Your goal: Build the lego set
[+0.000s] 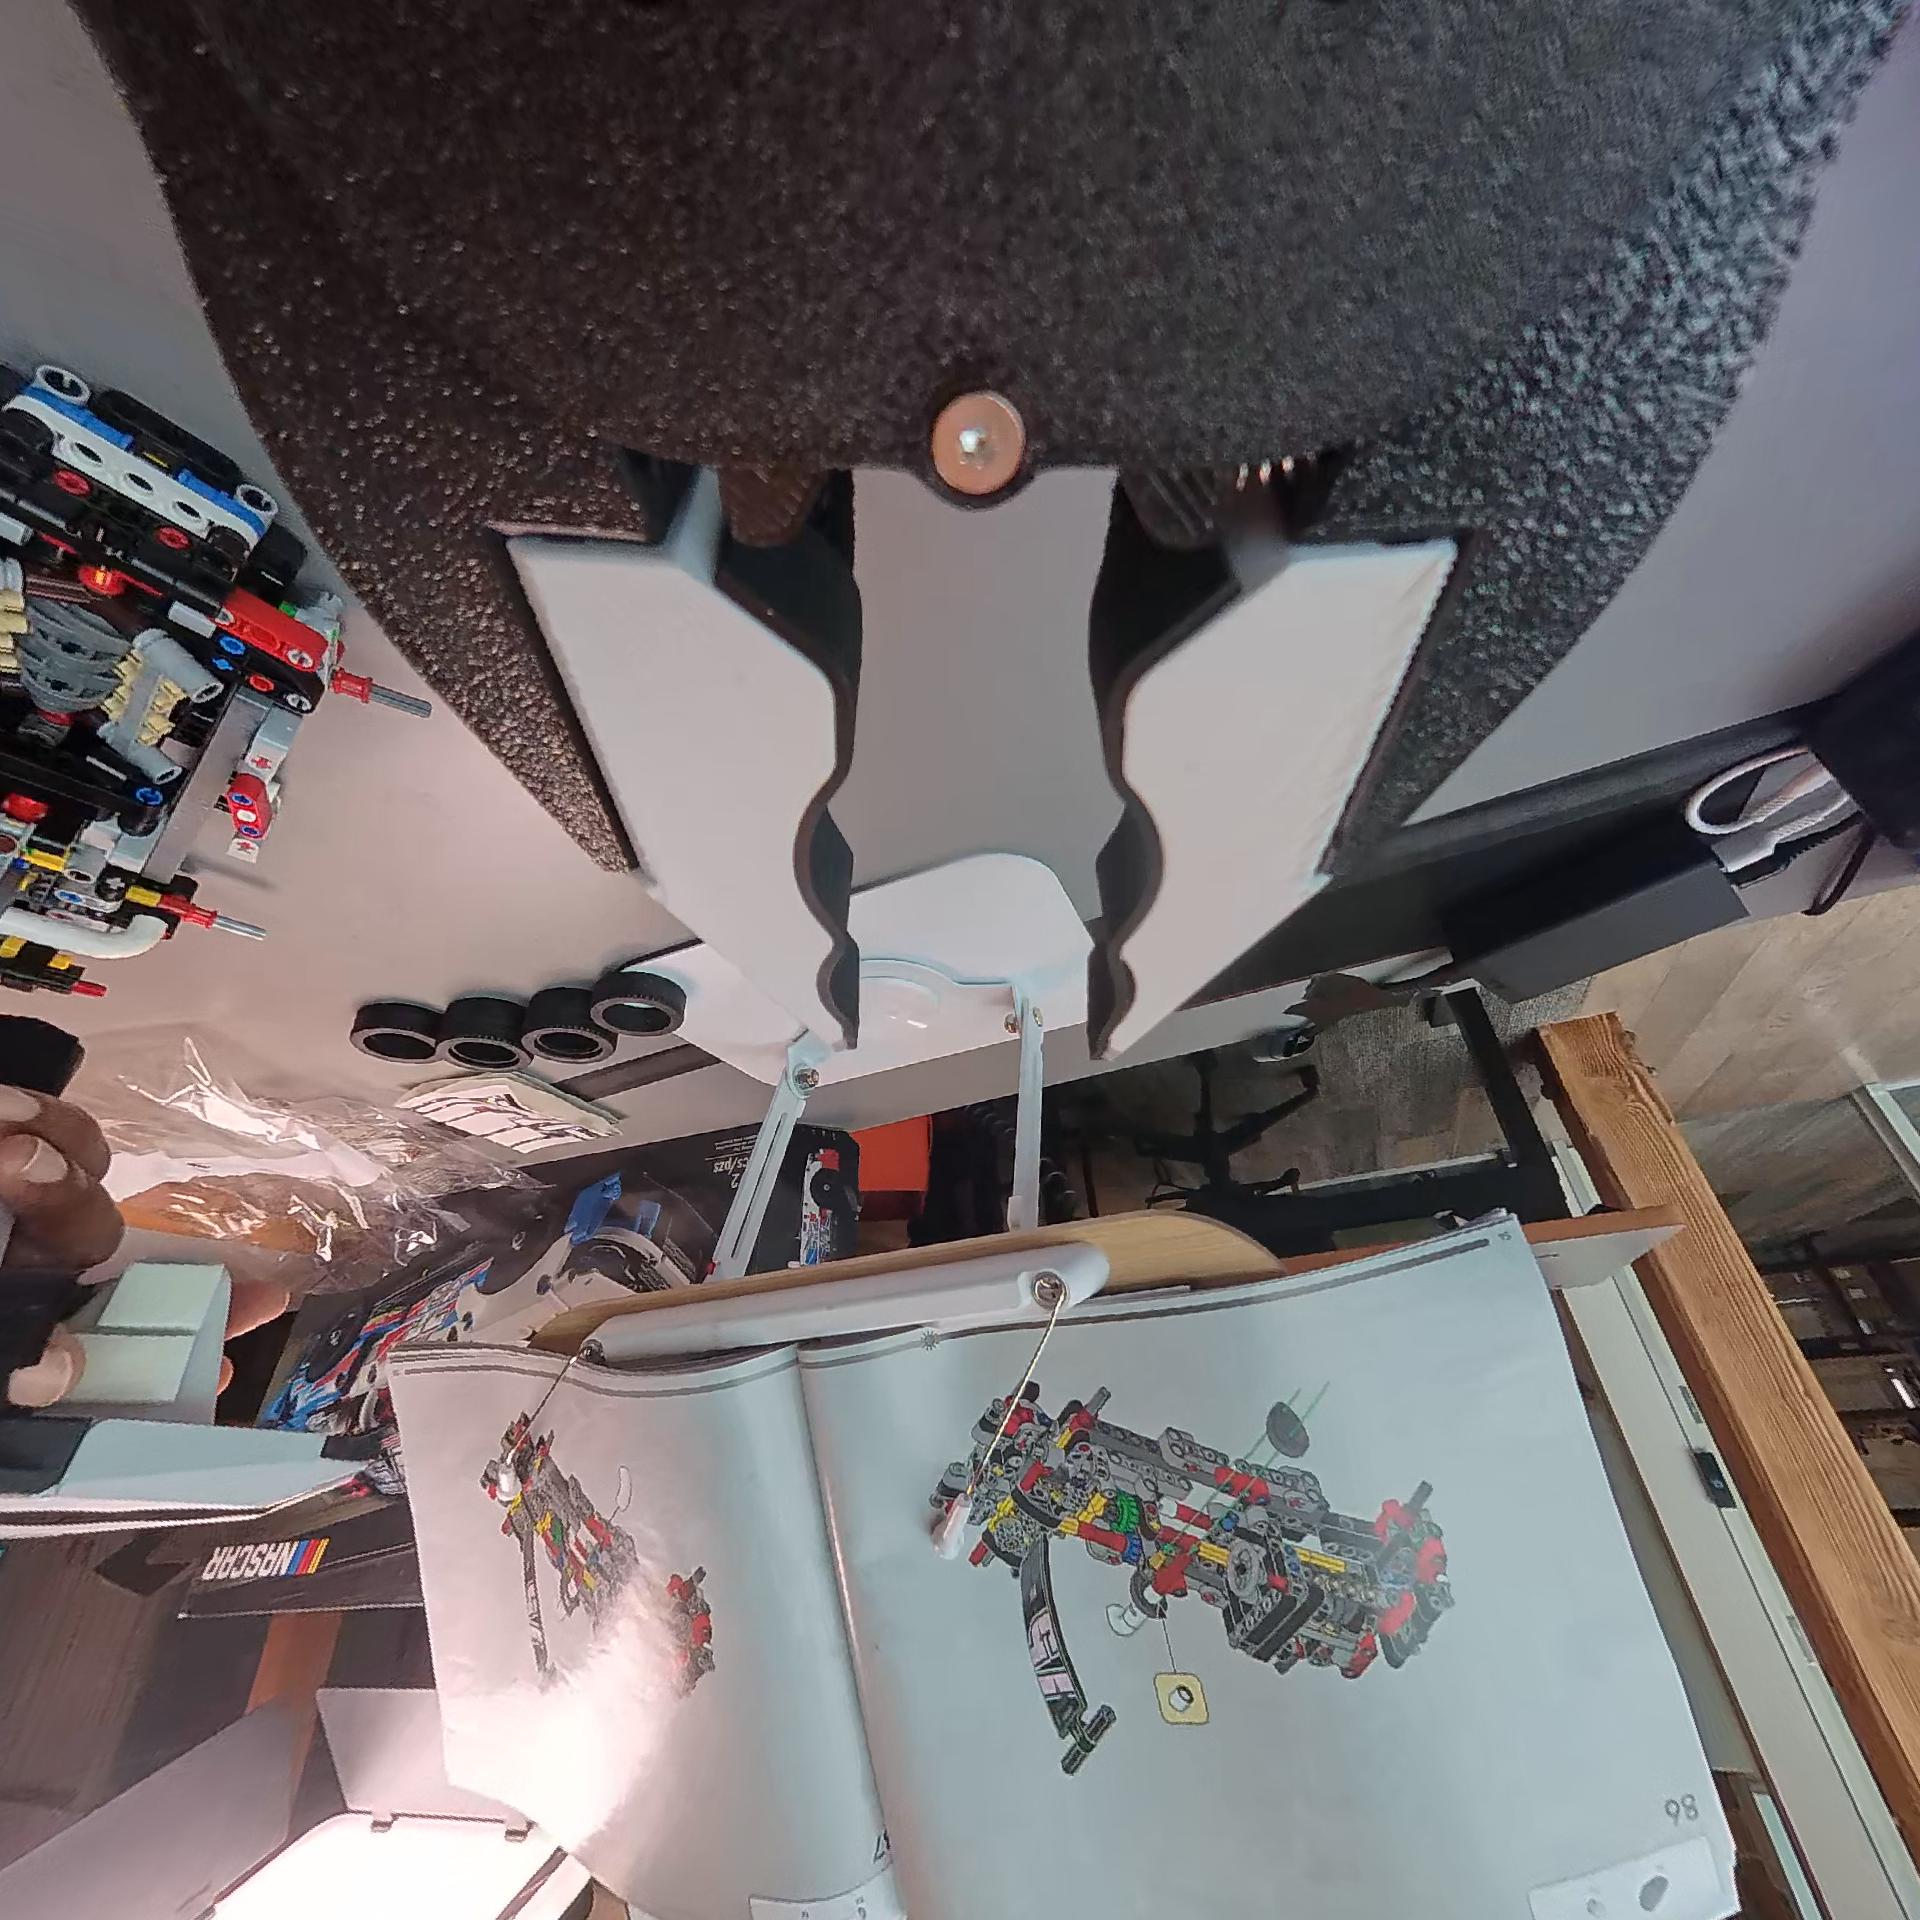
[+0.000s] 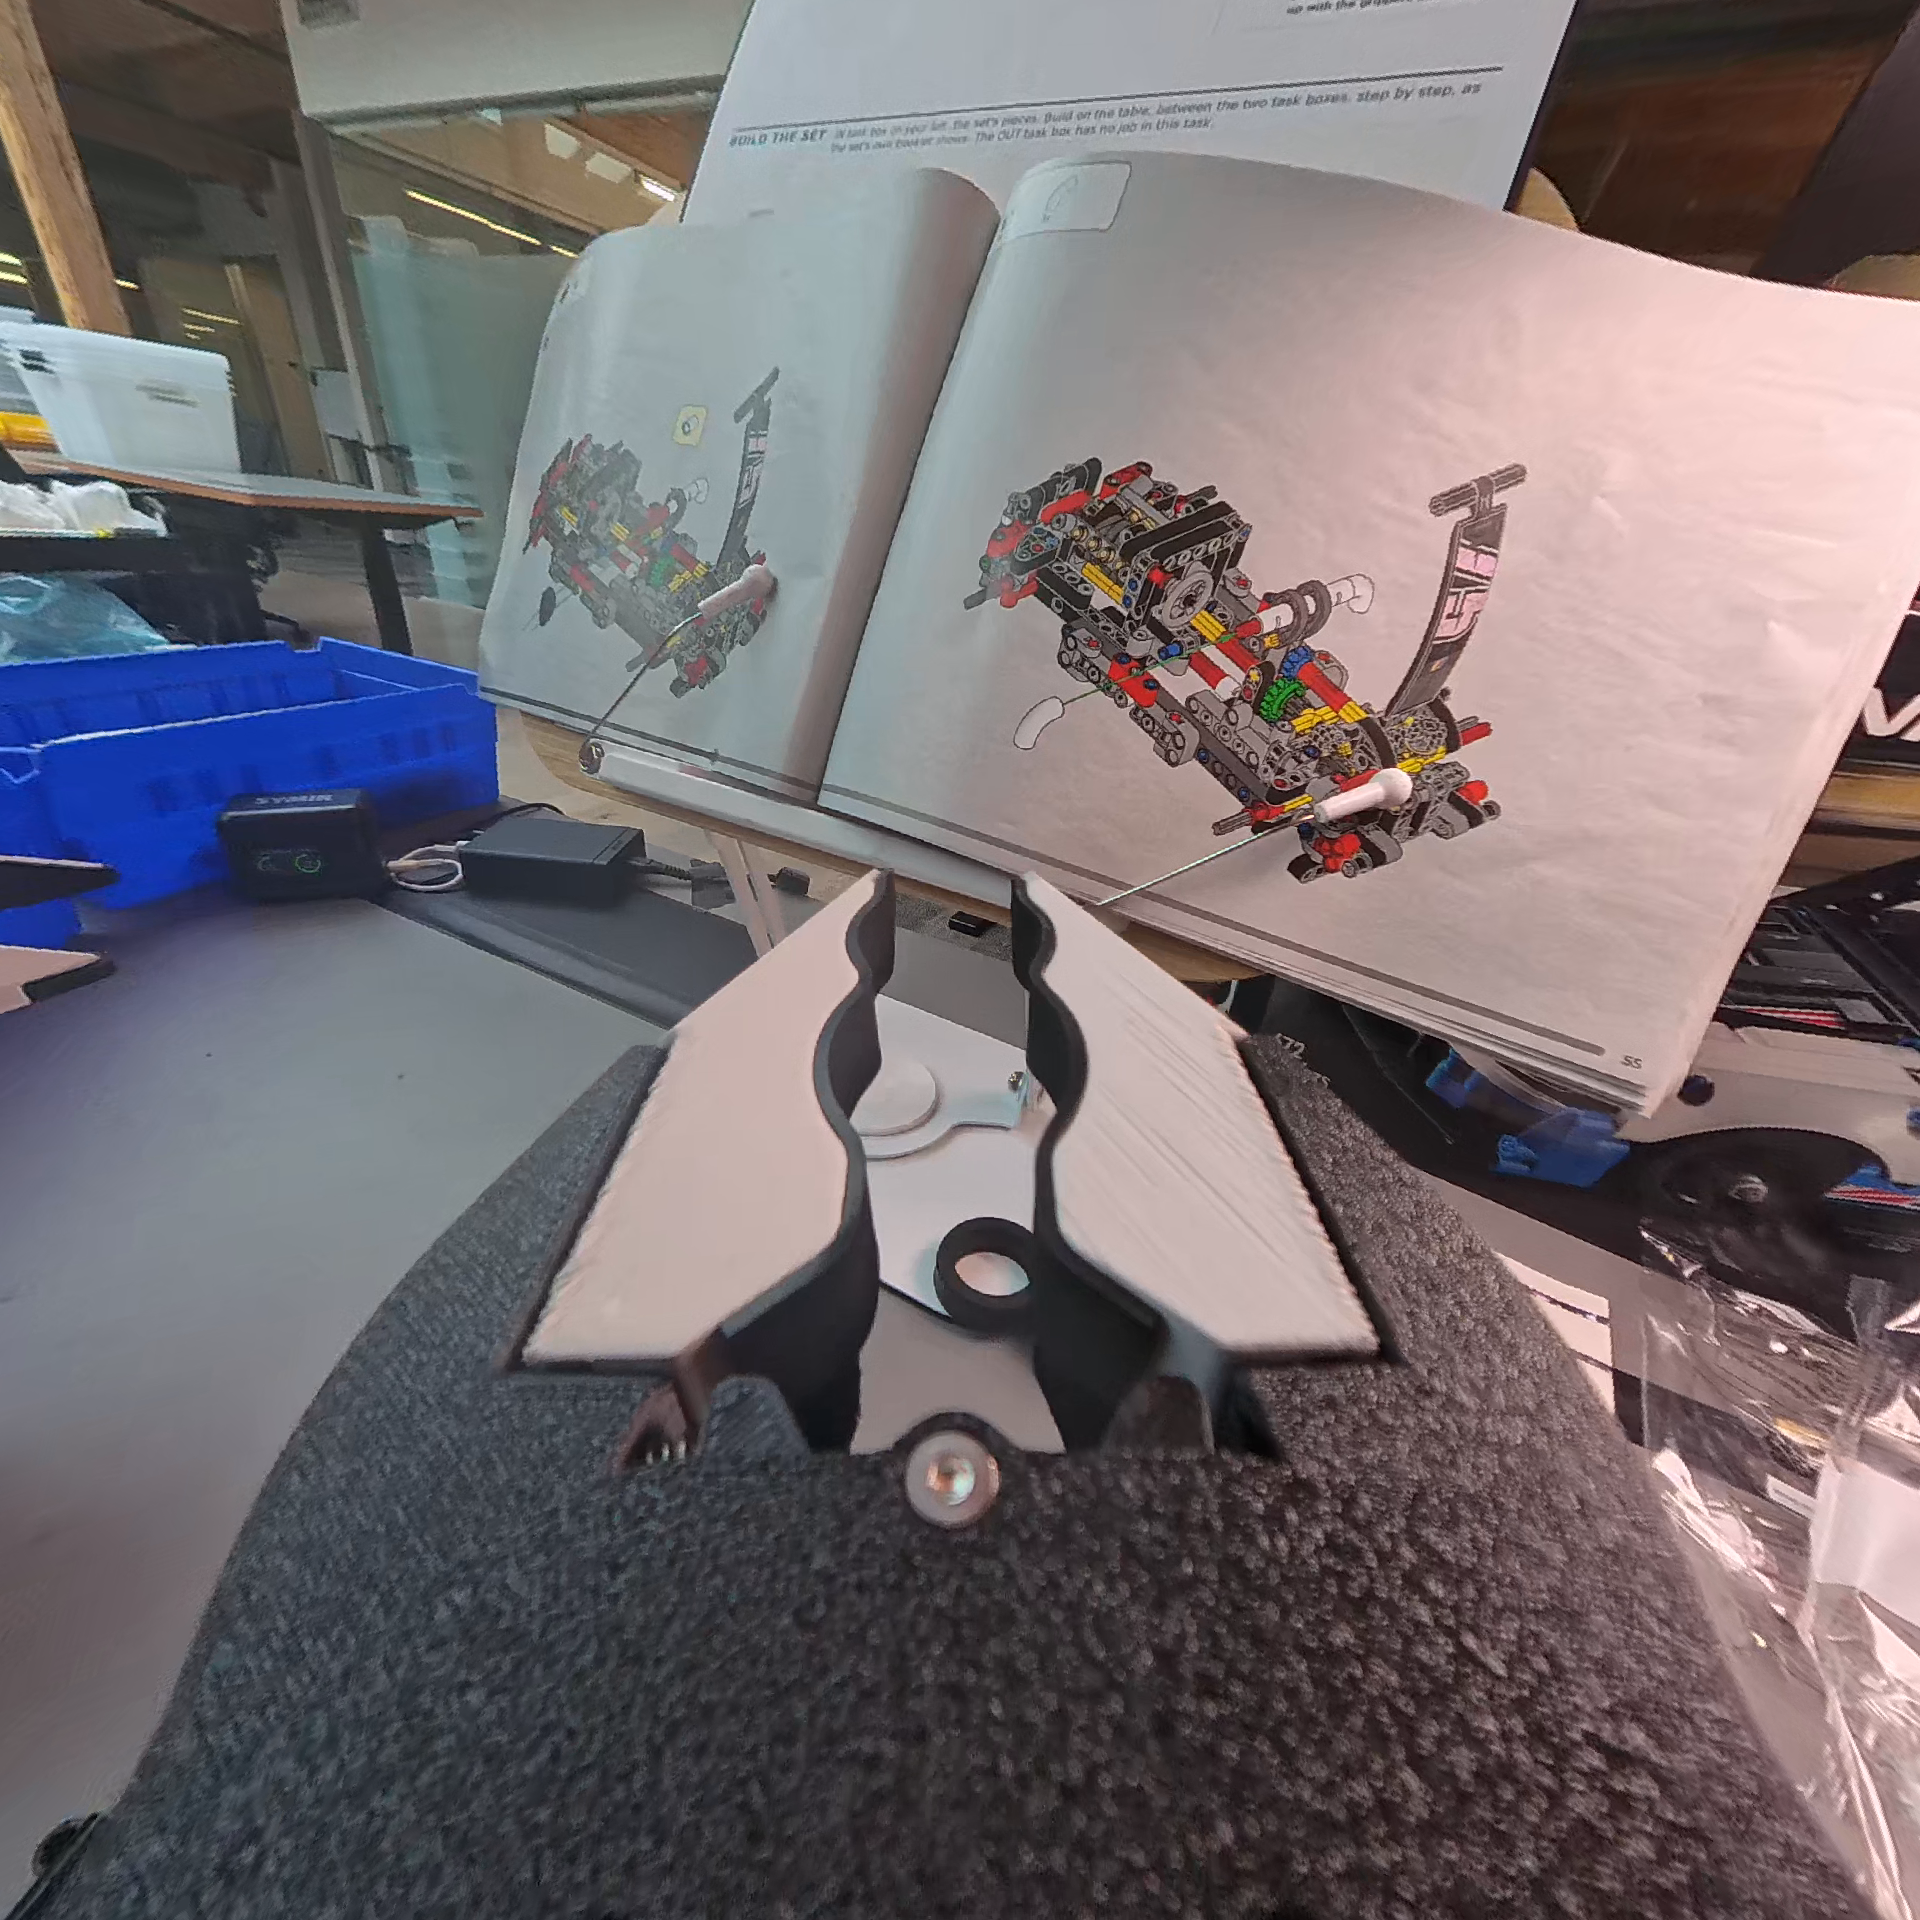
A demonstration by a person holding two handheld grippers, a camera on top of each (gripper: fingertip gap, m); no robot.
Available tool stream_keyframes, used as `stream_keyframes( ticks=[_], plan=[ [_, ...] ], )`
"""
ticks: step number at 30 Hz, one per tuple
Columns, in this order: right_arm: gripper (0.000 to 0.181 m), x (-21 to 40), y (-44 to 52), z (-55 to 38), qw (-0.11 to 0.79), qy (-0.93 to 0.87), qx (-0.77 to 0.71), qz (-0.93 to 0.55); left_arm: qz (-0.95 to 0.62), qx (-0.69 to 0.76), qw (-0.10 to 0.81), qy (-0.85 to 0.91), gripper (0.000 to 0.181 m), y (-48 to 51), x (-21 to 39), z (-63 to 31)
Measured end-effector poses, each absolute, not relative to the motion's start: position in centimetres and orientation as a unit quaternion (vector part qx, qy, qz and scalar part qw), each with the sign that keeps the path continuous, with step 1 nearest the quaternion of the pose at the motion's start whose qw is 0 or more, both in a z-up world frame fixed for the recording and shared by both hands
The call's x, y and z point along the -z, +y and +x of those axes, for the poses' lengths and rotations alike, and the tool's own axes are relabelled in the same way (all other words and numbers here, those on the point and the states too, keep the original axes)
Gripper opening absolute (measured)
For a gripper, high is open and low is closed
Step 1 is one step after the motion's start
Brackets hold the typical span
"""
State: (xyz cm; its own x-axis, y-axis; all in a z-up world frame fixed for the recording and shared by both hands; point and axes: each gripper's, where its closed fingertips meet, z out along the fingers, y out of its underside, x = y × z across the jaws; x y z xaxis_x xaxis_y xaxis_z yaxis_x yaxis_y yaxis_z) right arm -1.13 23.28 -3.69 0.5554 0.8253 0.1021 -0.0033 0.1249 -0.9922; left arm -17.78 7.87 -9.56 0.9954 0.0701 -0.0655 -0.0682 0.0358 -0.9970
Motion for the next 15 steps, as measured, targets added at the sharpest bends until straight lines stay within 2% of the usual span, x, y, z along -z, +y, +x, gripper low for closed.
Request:
stream_keyframes(
  ticks=[7, 15],
  plan=[
    [0.022, 4.2, 24.0, -1.5, 0.66, -0.35, -0.301, -0.592, -0.689, -0.046, 0.723, 0.001, 0.044, 7.8, 9.2, -17.6],
    [0.021, 0.5, 27.4, -2.0, 0.676, -0.342, -0.283, -0.588, -0.695, -0.048, 0.718, 0.006, 0.04, 8.0, 9.7, -17.3]
  ],
)
